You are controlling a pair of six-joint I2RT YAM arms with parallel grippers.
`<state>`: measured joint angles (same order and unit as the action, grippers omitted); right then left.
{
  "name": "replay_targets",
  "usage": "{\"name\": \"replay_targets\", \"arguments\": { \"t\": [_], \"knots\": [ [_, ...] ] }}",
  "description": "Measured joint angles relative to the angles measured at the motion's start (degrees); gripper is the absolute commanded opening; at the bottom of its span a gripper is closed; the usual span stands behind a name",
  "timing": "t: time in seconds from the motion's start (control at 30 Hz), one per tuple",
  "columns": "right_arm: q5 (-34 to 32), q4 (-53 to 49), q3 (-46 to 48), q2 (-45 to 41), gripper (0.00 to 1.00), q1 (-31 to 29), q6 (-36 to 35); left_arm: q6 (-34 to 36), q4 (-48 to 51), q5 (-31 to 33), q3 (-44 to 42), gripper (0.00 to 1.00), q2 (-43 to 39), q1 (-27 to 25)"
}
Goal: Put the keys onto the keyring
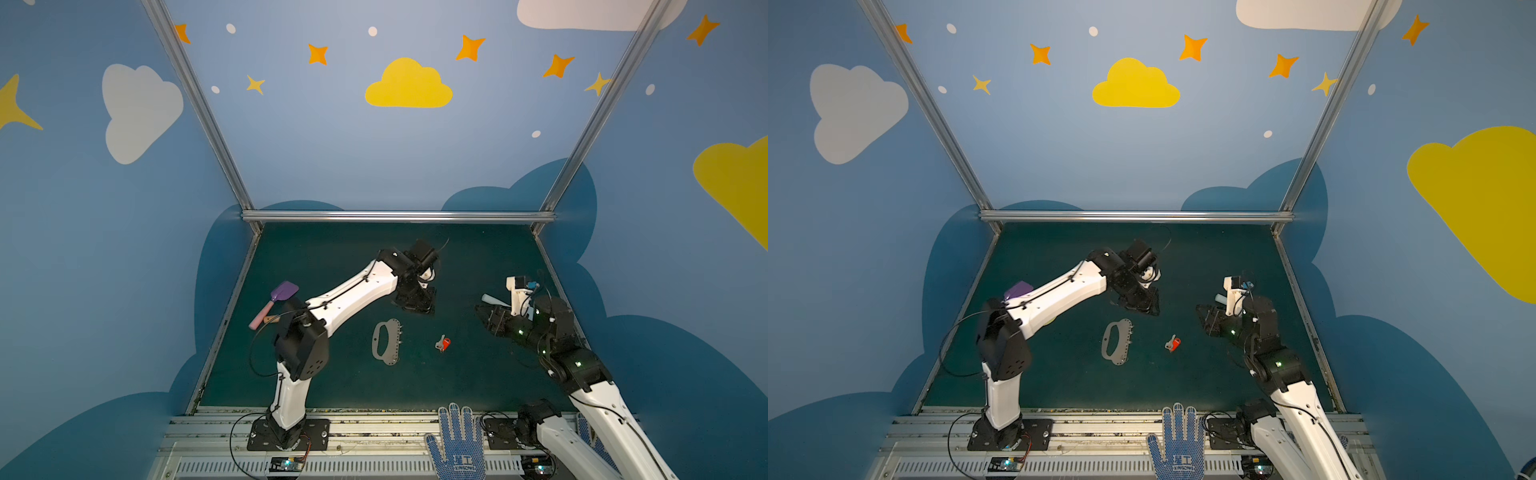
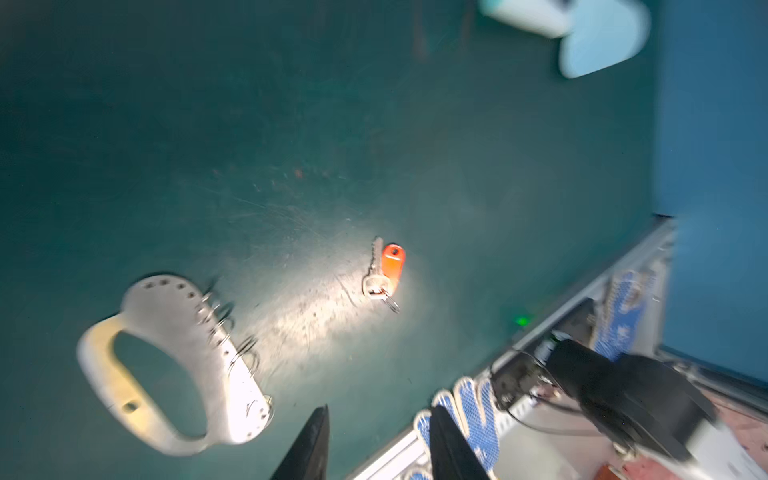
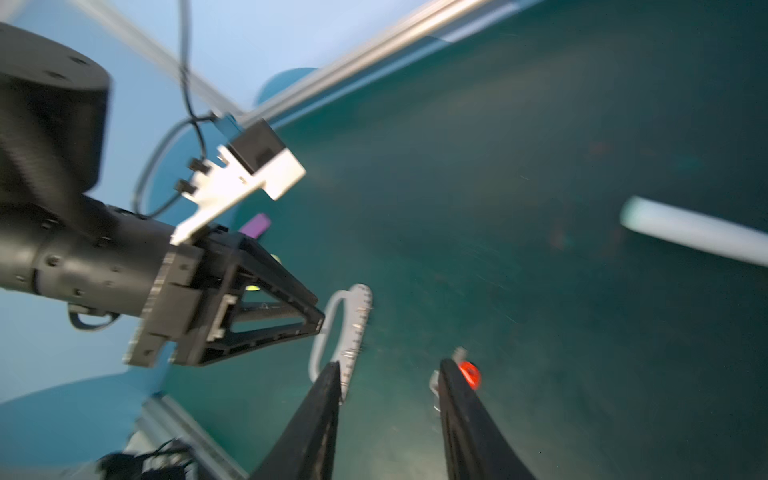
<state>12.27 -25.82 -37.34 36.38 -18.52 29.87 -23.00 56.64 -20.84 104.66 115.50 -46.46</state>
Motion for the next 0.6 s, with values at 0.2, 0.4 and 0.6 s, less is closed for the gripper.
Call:
{"name": "replay_targets", "arguments": {
  "t": [0.2,0.4,0.6],
  "knots": [
    [-7.3,-6.7,3.7,-4.0,0.41,0.5,2.3,-4.7,0.5,0.7,6.7,0.44,11.4,-4.8],
    [-9.9,-9.1,4.4,-4.5,0.41,0.9,3.0,-6.6,2.1,0.6,12.1,0.44,16.7,-5.7],
    [-10.9,-9.5,4.4,-5.5,0.41,1.1,2.9,-7.5,3.3,1.0,12.7,0.33,20.4,-5.9]
  ]
}}
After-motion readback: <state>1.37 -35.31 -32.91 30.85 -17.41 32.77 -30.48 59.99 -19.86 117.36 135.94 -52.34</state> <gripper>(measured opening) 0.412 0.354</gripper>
